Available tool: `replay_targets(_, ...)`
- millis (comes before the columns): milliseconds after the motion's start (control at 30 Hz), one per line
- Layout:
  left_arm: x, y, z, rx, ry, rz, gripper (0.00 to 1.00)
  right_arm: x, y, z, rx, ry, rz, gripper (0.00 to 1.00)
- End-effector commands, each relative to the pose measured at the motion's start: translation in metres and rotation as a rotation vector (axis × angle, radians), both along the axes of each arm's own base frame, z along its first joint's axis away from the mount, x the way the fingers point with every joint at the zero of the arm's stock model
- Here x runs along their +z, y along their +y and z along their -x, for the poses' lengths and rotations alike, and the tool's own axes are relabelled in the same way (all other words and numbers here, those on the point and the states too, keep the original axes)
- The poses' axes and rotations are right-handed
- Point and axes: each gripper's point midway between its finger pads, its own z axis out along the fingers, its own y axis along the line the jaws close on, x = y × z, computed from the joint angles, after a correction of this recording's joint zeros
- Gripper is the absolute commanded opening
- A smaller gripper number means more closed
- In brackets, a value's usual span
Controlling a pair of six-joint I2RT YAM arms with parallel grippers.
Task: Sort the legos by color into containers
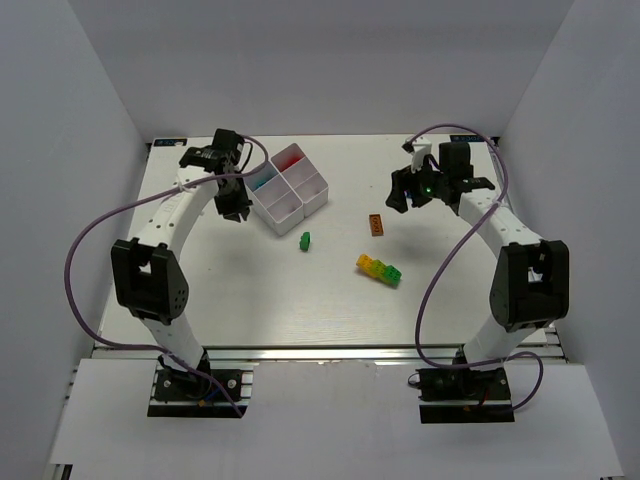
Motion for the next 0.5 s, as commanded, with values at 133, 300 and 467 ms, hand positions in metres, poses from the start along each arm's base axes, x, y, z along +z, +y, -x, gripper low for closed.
replay_targets(133,0.01,-0.002,-0.007,-0.026,-0.017,-0.024,0.27,0.023,0.004,-0.007,0.083,-0.052,-0.034,0.81)
replay_targets(300,0.016,-0.003,-0.009,-0.023,-0.033,-0.019,0.29,0.026,-0.003,-0.016,0.123,-0.106,0.005,0.86)
replay_targets(467,0.032,-0.006,-0.009,-0.011,-0.091,0.021,0.38,0.004,-0.03,-0.05,0.13,-0.11,0.168,0.89)
